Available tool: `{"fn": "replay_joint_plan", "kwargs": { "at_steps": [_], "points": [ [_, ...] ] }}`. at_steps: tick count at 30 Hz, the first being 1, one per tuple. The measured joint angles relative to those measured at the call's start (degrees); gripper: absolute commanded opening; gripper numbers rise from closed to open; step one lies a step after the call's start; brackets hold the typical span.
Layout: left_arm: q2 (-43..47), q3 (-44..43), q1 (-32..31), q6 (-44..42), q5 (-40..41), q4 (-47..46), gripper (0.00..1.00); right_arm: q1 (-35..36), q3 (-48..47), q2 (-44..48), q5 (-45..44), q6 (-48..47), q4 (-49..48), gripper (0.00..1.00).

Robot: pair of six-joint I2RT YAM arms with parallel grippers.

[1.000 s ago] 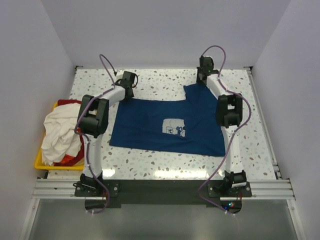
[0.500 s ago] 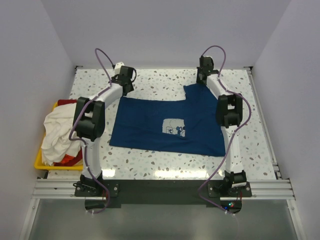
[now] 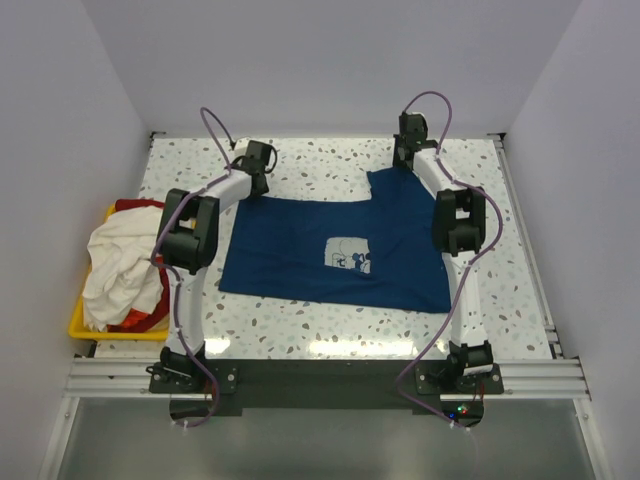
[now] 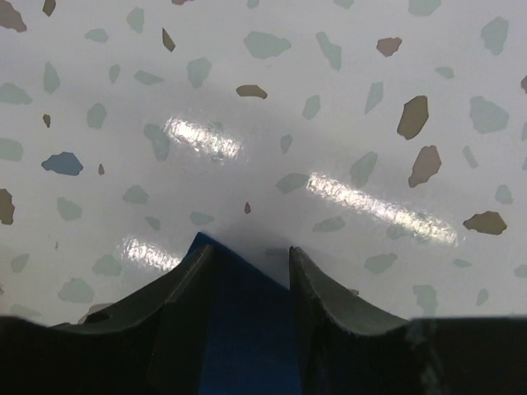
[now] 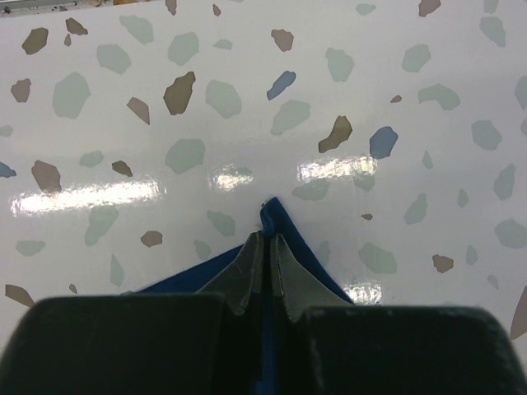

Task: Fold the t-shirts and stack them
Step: Fold the tshirt

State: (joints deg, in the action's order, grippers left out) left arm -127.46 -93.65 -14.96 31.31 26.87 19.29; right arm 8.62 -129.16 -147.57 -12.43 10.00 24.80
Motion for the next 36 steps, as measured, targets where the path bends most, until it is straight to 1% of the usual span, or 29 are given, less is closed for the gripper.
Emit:
{"fn": "replay_joint_plan", "kwargs": {
  "at_steps": [10,16,18,19,20,22,25,27,31,36],
  "points": [
    [-0.39,-0.74,0.00,0.92,0.15,1.05,0.36,0.00,0.31,0.22,0.02,0.00,0.04,0.00],
    [-0.39,-0.76,0.00,0.94,0.52,1.22,0.22,0.00,0.31,0.52,0.13,0.00,0.57,0.00],
    [-0.39,-0.90,0.00,0.81,0.59,1.44,0.19,0.00,0.31,0.66,0.15,0.02,0.70,0.00],
    [-0.39,-0.98,0.00,0.79,0.59,1.53,0.13,0.00,0.31,0.74,0.15,0.02,0.70,0.00],
    [-0.39,-1.07,0.00,0.74,0.59,1.62,0.11,0.00,0.33,0.76,0.17,0.02,0.79,0.00],
    [-0.39,-1.18,0.00,0.59,0.59,1.77,0.06,-0.02,0.61,0.98,0.20,0.02,0.81,0.00],
    [-0.39,-1.29,0.00,0.57,0.63,1.99,0.02,-0.04,1.40,1.57,0.20,0.09,0.98,0.00],
    [-0.39,-1.33,0.00,0.55,0.70,2.05,0.00,-0.11,1.81,2.14,0.20,0.28,0.98,0.00],
    [-0.39,-1.66,0.00,0.48,0.96,2.23,0.00,-0.24,2.60,4.46,0.11,0.90,1.44,0.00],
    [-0.39,-3.34,0.00,0.35,1.66,2.69,0.00,-0.66,5.73,11.67,-0.15,1.84,1.44,0.00]
  ]
}}
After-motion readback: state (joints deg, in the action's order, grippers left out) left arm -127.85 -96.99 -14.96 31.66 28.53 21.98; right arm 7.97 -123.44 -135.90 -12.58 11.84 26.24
